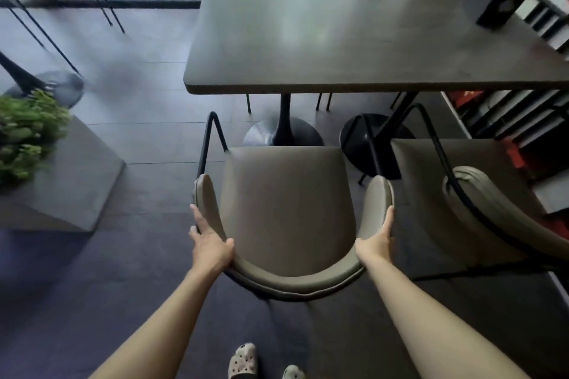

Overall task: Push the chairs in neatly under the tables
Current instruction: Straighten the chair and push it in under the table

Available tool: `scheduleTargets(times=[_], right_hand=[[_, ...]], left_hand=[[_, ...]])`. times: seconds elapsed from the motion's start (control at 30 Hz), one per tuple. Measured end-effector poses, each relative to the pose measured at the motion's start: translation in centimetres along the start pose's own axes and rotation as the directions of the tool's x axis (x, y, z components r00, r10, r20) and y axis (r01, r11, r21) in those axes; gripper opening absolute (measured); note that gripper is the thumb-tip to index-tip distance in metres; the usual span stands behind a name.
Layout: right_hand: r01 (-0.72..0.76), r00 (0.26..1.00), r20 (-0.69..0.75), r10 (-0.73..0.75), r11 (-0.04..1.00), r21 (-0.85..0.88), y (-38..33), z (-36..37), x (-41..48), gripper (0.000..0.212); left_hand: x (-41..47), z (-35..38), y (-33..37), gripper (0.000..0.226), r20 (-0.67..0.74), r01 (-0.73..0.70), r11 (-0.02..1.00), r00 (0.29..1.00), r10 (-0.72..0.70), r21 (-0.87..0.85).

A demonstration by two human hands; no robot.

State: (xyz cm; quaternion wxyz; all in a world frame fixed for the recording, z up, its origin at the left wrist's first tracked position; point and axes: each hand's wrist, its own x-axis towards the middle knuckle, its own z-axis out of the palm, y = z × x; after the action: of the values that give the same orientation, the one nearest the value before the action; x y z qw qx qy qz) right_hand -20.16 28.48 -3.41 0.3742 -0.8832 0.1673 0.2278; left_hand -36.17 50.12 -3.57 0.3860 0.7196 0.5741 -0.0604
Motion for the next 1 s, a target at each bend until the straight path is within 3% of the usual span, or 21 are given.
scheduleTargets(times=[0.13, 0.37, 0.8, 1.0], right_hand=[[0.031, 0.994, -0.107, -0.021, 0.995, 0.095, 0.4, 0.7, 0.5, 0.101], [0.025, 0.993, -0.113, -0.015, 0.996, 0.089, 1.1, 0.6, 1.7, 0.104], [0.045, 0.993, -0.114, -0.035, 0.995, 0.086, 0.5, -2.3, 6.4, 0.105], [0.038, 0.997, -0.064, -0.037, 0.999, 0.007, -0.2, -3.7, 8.2, 0.102]], left_hand=[[0.4, 0.7, 0.0, 0.098, -0.096, -0.020, 1.000, 0.995, 0.019, -0.006], [0.5, 1.5, 0.1, 0.092, -0.134, -0.077, 0.997, 0.988, 0.073, -0.028], [0.6, 4.0, 3.5, 0.096, -0.032, -0.114, 0.992, 0.993, 0.113, -0.049], [1.2, 4.9, 5.0, 0.097, -0.022, -0.127, 0.991, 0.992, 0.126, -0.049]])
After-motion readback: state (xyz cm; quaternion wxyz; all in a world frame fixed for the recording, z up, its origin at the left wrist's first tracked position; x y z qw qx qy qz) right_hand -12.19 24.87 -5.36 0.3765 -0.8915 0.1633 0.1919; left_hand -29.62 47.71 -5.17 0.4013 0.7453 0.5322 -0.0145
